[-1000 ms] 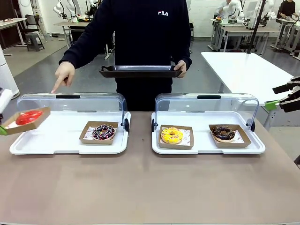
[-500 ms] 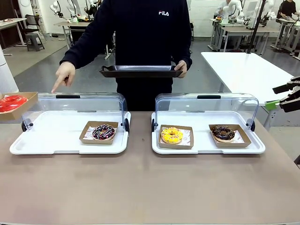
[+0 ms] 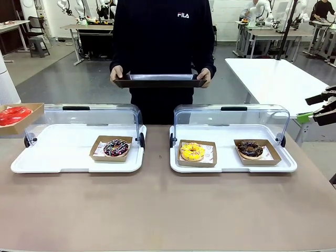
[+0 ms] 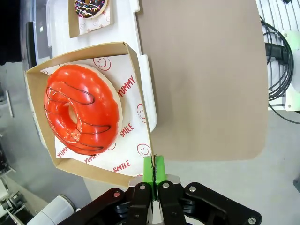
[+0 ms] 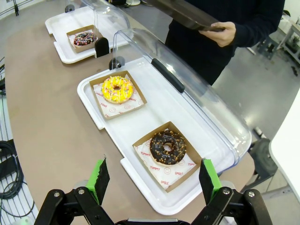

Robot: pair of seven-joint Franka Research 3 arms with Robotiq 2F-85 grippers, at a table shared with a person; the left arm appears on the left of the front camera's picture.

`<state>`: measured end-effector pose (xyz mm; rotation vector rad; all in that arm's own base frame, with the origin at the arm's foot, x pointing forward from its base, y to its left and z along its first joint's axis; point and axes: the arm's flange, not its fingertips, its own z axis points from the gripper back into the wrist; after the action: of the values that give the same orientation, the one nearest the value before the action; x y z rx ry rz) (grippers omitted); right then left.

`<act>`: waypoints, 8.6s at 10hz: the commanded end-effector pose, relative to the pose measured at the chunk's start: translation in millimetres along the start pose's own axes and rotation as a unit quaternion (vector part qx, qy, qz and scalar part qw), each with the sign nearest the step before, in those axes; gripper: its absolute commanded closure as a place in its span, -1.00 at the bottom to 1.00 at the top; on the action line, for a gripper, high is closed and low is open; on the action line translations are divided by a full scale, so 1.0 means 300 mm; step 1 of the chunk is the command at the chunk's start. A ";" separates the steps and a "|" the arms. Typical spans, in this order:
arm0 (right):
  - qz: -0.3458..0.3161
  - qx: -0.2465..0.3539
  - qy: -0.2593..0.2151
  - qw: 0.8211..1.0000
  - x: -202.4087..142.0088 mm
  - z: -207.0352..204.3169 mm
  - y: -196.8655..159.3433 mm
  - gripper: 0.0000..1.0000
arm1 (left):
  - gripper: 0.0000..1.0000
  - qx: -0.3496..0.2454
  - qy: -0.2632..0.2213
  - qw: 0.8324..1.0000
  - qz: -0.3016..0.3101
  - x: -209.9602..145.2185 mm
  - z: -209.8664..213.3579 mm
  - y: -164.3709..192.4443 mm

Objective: Provide the desired donut to the person.
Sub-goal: Pick up and lift the Paper togo box containing the Donut pointed at by the person, then place the picked Paper togo box onto the Handle tray extended by the person, then pick up and lift the Paper togo box containing the Donut pointed at by the person.

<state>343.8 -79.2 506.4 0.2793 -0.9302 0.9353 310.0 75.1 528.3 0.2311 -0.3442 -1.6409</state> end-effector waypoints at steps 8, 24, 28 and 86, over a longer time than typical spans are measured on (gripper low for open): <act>0.001 0.005 -0.009 1.000 -0.005 -0.006 -0.002 -1.00 | 1.00 0.003 0.008 1.000 0.001 -0.004 0.002 0.004; 0.001 0.005 -0.009 1.000 -0.005 -0.006 -0.002 -1.00 | 1.00 0.003 0.008 1.000 0.001 -0.004 0.002 0.004; 0.001 0.005 -0.009 1.000 -0.005 -0.006 -0.002 -1.00 | 0.97 -0.003 0.028 1.000 -0.006 0.296 0.251 0.233; 0.001 0.005 -0.009 1.000 -0.005 -0.006 -0.002 -1.00 | -1.00 -0.021 -0.248 0.929 0.274 0.055 -0.132 0.149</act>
<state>343.8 -79.5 506.9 0.2797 -0.9297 0.9357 367.9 46.0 520.8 -0.3021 -0.6187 -1.1216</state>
